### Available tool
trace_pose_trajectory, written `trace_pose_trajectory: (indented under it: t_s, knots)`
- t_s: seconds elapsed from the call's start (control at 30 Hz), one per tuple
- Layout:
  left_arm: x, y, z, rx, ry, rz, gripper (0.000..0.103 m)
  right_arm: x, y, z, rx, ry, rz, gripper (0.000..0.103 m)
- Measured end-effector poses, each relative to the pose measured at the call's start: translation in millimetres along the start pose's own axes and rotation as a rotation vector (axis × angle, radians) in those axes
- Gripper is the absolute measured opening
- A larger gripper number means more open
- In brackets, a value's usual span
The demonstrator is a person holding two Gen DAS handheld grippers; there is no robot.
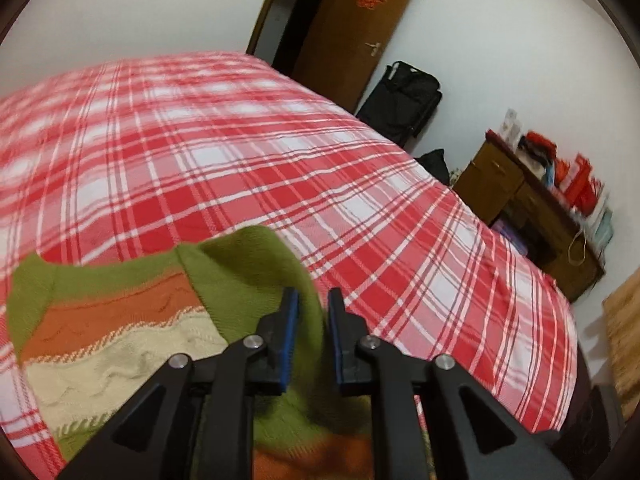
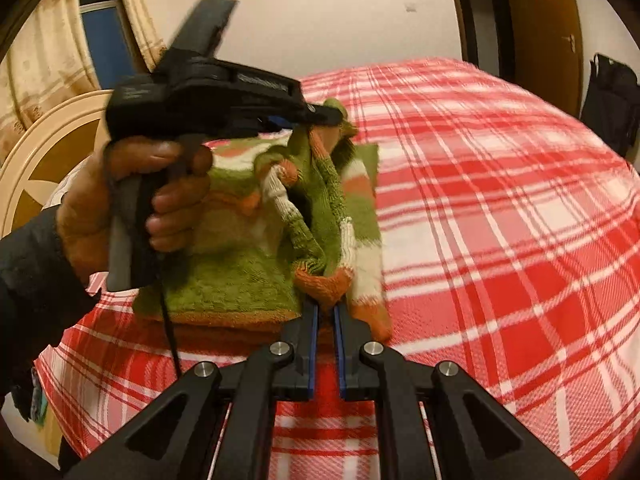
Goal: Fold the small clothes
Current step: 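Fold the lifted striped sweater over onto itself and open both tools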
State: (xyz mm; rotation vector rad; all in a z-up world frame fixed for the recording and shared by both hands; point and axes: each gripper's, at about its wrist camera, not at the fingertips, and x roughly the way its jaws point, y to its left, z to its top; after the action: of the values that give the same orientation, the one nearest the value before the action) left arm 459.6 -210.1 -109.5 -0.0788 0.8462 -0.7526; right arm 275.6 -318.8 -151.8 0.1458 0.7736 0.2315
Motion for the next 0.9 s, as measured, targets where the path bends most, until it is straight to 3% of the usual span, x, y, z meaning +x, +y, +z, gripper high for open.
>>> trace_pose_trajectory:
  t_s: [0.1, 0.17, 0.23, 0.27, 0.37, 0.4, 0.47, 0.53, 0.63, 0.73, 0.8, 0.87, 0.9]
  knots:
    - [-20, -13, -4, 0.062, -0.045, 0.030, 0.037, 3, -5, -3, 0.019, 0.022, 0.010, 0.007]
    - [-41, -18, -16, 0.116, -0.082, 0.087, 0.063, 5, -7, -3, 0.020, 0.030, 0.024, 0.007]
    - [-55, -16, -27, 0.127, -0.107, 0.127, 0.071, 4, -9, -3, 0.031, 0.031, 0.045, 0.009]
    - [-61, -14, -35, 0.132, -0.113, 0.152, 0.074, 4, -12, -2, 0.043, 0.033, 0.052, 0.016]
    - [-77, -4, -60, 0.134, -0.116, 0.226, 0.076, -5, -20, -1, 0.064, 0.004, -0.022, 0.058]
    - [-83, -1, -70, 0.135, -0.119, 0.248, 0.076, -11, -24, 0, 0.075, -0.020, -0.043, 0.059]
    - [-90, 4, -88, 0.141, -0.120, 0.287, 0.076, -20, -29, 6, 0.100, -0.066, -0.058, 0.059]
    - [-92, 9, -100, 0.141, -0.116, 0.323, 0.083, -27, -25, 18, 0.100, -0.110, -0.069, 0.059]
    - [-82, 15, -114, 0.118, -0.078, 0.329, 0.086, -23, -11, 41, 0.084, -0.145, -0.018, 0.059]
    - [-71, 24, -124, 0.072, -0.039, 0.320, 0.086, 0, 4, 60, 0.100, -0.091, 0.054, 0.058]
    - [-67, 28, -131, 0.052, -0.025, 0.308, 0.090, 21, 11, 63, 0.102, -0.016, 0.042, 0.027]
    - [-67, 30, -137, 0.038, -0.014, 0.287, 0.090, 36, 7, 55, 0.106, 0.036, -0.075, 0.015]
    - [-66, 31, -139, 0.036, -0.011, 0.278, 0.091, 39, 0, 49, 0.135, 0.055, -0.085, 0.015]
